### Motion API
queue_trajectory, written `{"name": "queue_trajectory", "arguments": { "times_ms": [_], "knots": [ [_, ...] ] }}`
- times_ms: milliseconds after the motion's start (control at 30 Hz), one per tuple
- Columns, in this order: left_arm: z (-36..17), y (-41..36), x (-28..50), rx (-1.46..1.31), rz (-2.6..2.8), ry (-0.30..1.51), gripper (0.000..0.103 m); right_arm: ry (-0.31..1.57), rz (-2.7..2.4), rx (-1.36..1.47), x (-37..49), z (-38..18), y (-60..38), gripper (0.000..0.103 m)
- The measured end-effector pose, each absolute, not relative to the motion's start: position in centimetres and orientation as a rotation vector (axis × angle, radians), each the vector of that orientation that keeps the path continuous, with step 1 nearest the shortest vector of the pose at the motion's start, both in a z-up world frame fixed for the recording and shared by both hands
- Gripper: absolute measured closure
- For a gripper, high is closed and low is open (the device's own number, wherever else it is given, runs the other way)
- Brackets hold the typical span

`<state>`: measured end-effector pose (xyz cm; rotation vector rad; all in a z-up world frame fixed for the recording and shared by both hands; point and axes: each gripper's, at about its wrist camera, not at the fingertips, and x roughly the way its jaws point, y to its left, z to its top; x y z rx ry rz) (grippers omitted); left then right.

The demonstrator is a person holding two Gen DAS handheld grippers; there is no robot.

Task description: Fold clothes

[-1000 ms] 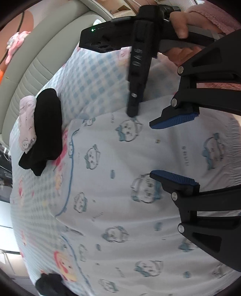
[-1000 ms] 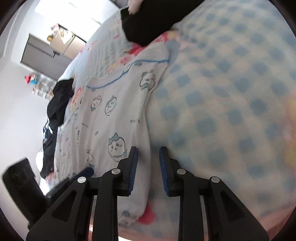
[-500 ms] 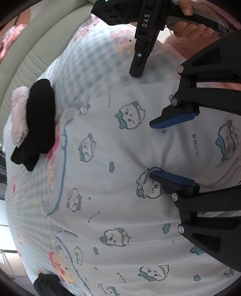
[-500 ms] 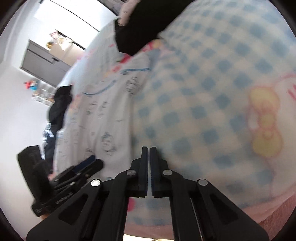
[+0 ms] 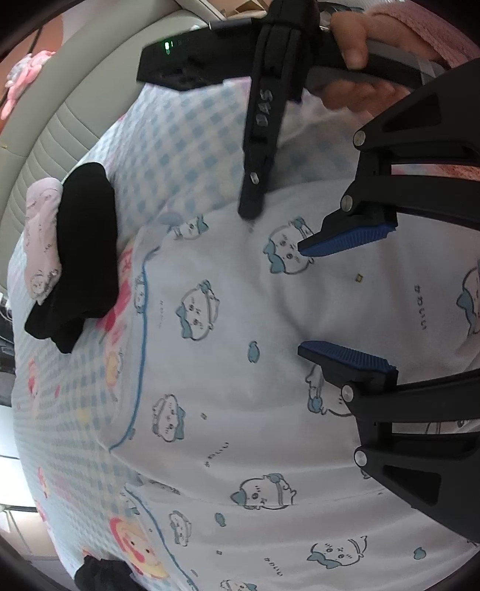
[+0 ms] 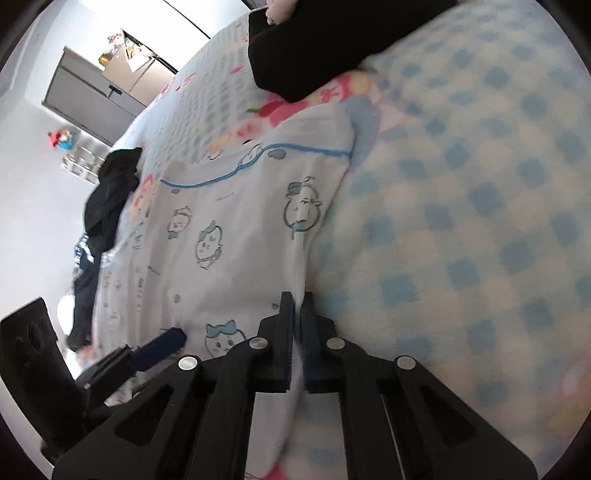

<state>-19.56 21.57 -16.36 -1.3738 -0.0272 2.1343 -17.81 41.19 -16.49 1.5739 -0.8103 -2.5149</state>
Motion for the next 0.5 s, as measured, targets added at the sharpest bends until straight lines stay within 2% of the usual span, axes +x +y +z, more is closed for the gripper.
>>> {"name": "queue_trajectory", "arguments": {
  "times_ms": [167, 233, 333, 400, 500],
  "knots": [
    [-17.6, 21.5, -19.8, -1.404, 2.11, -0.021, 0.052, -0.773, -2.595, 1.639, -16.8, -16.5, 43.6, 0.103],
    [-17.2, 21.5, -19.6, -1.383, 2.114, -0.034, 0.051, -0.903, -2.564, 1.578, -16.5, -16.2, 45.2, 0.102],
    [-16.8, 21.3, -19.8, -1.375, 2.115, -0.067, 0.051, -0.915, -2.546, 1.518, -18.6, -15.2, 45.4, 0.092],
    [-16.6, 21.2, -20.1, -1.371, 2.123, -0.081, 0.051, -0.932, -2.562, 1.493, -20.3, -15.0, 45.4, 0.066],
    [-16.1, 21.2, -20.5, -1.36, 2.141, -0.078, 0.051, -1.03, -2.553, 1.51, -23.5, -16.2, 45.8, 0.061]
  ]
}}
